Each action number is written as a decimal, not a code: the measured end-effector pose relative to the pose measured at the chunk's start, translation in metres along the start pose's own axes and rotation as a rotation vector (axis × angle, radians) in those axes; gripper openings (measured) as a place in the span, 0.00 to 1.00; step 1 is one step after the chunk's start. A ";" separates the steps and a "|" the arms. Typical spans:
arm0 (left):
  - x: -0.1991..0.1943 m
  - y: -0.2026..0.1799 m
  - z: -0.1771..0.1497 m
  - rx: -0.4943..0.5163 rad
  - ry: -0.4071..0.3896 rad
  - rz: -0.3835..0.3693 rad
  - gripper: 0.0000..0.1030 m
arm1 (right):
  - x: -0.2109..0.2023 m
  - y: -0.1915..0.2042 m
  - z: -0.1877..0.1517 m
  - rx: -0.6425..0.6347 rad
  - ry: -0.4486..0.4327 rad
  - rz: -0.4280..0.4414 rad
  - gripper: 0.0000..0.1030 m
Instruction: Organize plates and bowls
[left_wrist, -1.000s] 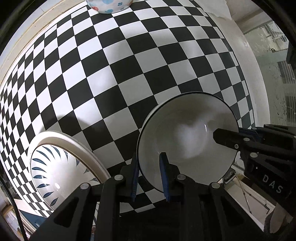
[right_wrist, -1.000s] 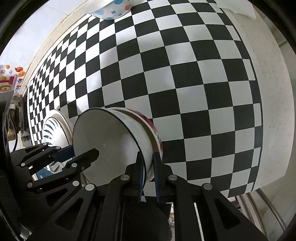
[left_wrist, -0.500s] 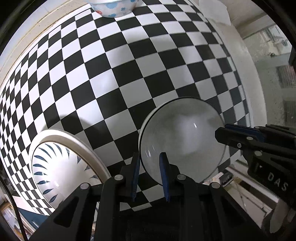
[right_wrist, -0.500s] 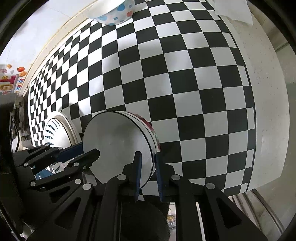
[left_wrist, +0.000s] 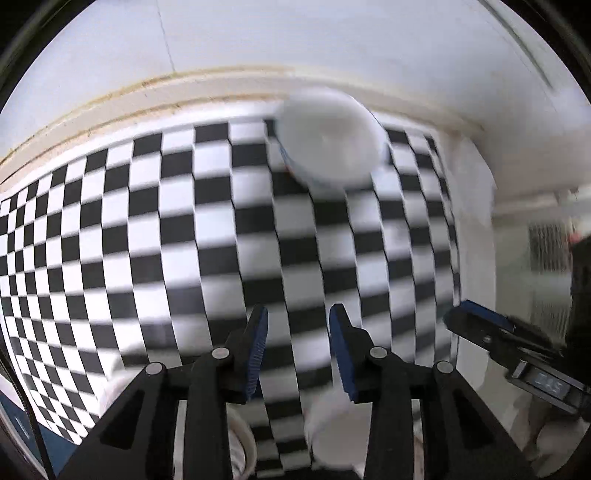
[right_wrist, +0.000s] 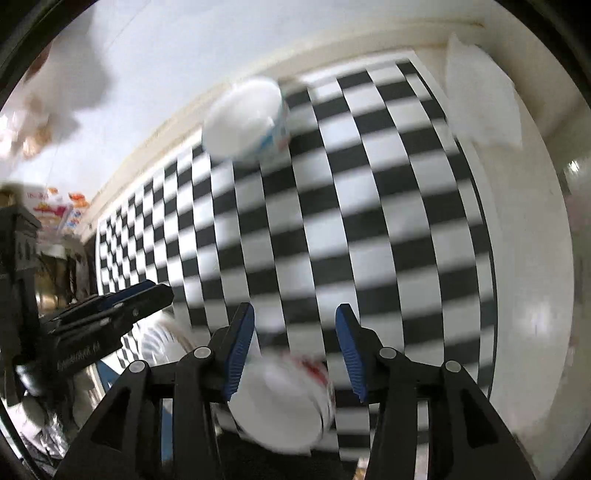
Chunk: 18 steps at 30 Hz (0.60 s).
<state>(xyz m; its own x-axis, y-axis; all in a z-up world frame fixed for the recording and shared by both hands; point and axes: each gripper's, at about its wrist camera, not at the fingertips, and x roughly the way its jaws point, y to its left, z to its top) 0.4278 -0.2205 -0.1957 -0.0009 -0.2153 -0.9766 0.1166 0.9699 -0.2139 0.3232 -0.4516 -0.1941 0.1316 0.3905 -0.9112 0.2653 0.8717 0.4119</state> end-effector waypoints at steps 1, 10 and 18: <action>0.004 0.001 0.012 -0.010 -0.004 0.000 0.31 | 0.000 -0.002 0.015 0.008 -0.011 0.025 0.47; 0.062 0.008 0.106 -0.065 0.058 -0.021 0.31 | 0.042 -0.003 0.138 0.090 -0.083 0.074 0.47; 0.097 0.003 0.129 -0.037 0.094 -0.008 0.15 | 0.102 -0.004 0.187 0.085 0.022 0.004 0.14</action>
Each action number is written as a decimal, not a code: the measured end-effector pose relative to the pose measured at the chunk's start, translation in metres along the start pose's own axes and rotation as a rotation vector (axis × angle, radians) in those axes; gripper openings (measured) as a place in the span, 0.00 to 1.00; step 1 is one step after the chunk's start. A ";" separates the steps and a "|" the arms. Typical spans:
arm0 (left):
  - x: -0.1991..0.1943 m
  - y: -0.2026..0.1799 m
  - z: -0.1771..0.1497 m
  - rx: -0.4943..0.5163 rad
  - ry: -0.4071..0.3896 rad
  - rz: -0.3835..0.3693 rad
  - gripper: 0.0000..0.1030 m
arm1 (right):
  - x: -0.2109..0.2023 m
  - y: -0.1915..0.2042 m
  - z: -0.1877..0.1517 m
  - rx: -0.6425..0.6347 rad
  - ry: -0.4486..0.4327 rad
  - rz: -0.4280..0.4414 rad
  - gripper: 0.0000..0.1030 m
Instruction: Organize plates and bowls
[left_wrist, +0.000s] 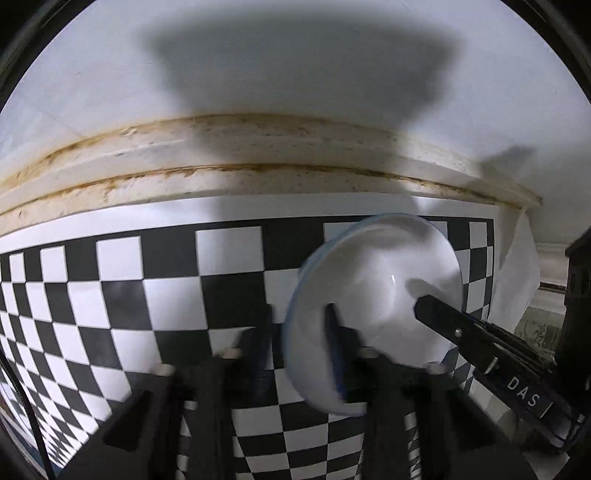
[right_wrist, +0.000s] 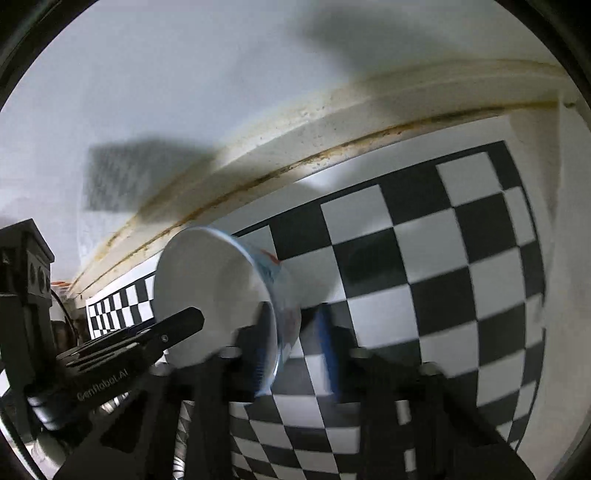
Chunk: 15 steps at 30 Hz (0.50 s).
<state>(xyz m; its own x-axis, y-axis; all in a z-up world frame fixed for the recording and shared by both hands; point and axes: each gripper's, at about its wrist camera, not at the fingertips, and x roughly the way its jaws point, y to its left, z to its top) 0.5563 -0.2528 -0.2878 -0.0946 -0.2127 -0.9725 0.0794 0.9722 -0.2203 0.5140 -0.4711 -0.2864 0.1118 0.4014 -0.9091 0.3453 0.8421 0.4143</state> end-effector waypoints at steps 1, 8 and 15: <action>0.001 -0.002 0.000 0.008 -0.009 0.012 0.15 | 0.003 -0.001 0.005 0.001 0.008 0.008 0.12; -0.004 -0.012 -0.004 0.044 -0.052 0.054 0.15 | 0.004 0.008 0.009 -0.041 0.005 -0.051 0.10; -0.040 -0.011 -0.023 0.067 -0.111 0.055 0.15 | -0.016 0.018 -0.006 -0.081 -0.007 -0.051 0.08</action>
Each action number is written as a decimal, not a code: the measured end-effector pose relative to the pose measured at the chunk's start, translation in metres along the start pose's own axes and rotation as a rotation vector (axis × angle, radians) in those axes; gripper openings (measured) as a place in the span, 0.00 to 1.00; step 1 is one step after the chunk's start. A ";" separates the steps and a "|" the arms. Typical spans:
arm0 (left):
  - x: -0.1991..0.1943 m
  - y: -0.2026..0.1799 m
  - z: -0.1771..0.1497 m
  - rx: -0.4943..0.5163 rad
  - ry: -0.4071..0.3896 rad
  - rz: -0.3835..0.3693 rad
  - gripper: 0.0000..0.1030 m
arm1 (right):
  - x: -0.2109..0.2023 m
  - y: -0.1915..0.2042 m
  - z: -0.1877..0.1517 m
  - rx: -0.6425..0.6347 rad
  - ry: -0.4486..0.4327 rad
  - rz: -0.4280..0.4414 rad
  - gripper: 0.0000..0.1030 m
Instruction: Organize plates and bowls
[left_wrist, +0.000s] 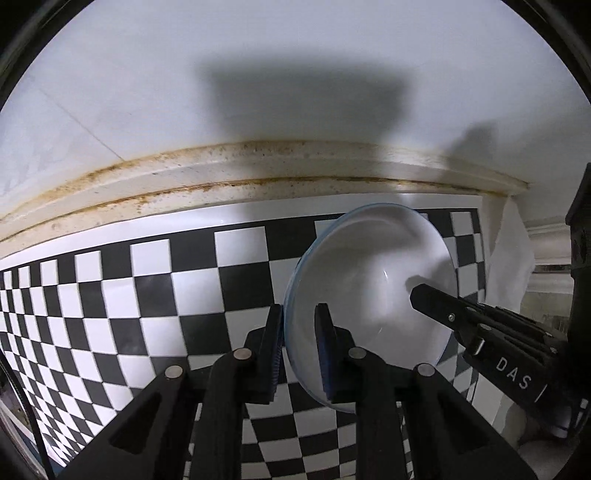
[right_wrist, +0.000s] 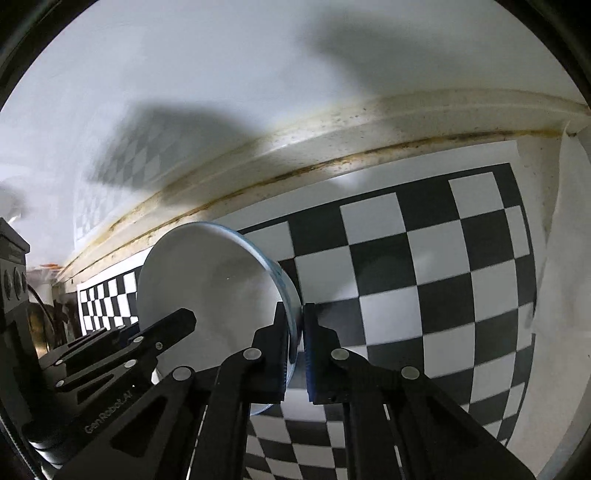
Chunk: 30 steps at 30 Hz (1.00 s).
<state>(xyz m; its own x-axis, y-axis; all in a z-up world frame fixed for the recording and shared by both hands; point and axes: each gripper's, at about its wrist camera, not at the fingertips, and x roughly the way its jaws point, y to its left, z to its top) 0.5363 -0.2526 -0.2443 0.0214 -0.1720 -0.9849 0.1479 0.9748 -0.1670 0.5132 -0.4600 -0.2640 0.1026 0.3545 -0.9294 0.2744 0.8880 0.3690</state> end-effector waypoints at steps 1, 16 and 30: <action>-0.008 -0.001 -0.005 0.005 -0.016 0.000 0.15 | -0.004 0.003 -0.003 -0.010 -0.002 0.003 0.08; -0.092 0.001 -0.097 0.052 -0.132 -0.030 0.15 | -0.086 0.038 -0.099 -0.105 -0.092 0.019 0.08; -0.121 -0.024 -0.215 0.144 -0.150 -0.038 0.15 | -0.138 0.010 -0.232 -0.070 -0.132 0.019 0.08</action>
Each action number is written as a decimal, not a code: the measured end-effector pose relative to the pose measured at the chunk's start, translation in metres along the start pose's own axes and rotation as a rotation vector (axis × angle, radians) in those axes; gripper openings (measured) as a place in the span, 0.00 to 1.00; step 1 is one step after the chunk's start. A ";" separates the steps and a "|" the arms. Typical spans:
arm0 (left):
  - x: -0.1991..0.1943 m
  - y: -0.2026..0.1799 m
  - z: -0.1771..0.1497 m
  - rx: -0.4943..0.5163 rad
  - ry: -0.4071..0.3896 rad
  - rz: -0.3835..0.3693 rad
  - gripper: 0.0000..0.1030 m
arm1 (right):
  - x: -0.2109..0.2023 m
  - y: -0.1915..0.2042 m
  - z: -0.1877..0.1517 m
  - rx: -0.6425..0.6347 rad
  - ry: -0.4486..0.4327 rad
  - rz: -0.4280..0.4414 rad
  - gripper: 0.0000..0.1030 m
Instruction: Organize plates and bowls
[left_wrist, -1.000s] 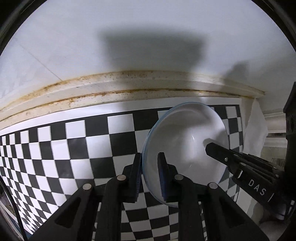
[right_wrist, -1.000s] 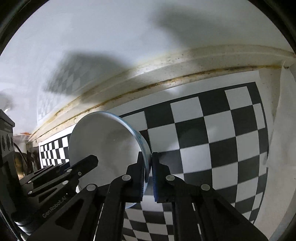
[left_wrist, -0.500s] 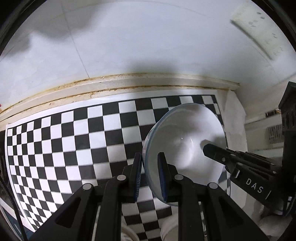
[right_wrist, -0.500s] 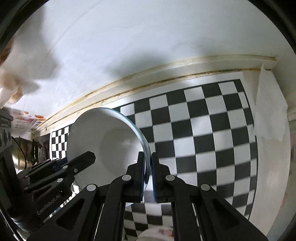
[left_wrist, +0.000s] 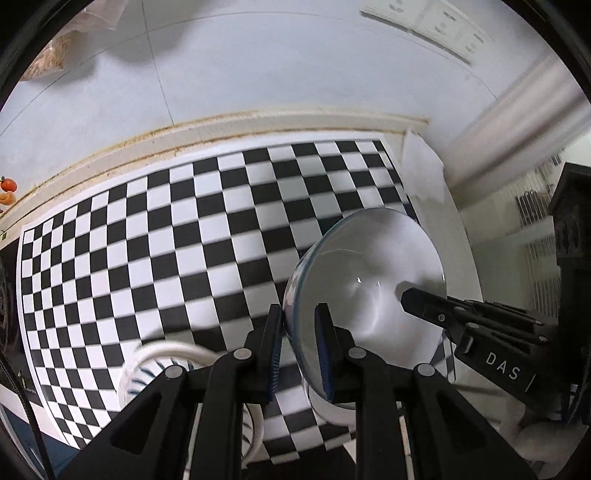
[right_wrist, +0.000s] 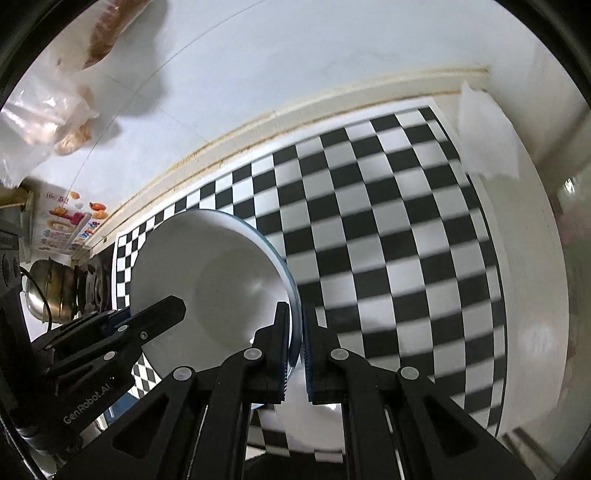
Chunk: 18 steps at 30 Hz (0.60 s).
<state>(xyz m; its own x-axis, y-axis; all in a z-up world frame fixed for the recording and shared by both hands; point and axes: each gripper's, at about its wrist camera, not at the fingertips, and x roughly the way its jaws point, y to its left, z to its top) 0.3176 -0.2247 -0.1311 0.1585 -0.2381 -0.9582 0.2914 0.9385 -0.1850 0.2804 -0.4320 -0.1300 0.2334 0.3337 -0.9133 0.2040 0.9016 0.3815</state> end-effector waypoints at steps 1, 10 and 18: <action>0.000 -0.003 -0.005 0.004 0.004 -0.001 0.15 | -0.003 -0.003 -0.010 0.003 -0.001 -0.003 0.08; 0.025 -0.018 -0.052 0.016 0.084 -0.024 0.15 | 0.002 -0.032 -0.069 0.038 0.036 -0.025 0.08; 0.056 -0.021 -0.069 0.025 0.149 -0.015 0.15 | 0.032 -0.052 -0.096 0.076 0.100 -0.039 0.08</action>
<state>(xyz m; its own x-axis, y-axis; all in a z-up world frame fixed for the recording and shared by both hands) 0.2549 -0.2407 -0.1959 0.0122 -0.2108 -0.9775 0.3160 0.9283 -0.1962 0.1857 -0.4422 -0.1926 0.1290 0.3280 -0.9358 0.2836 0.8921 0.3518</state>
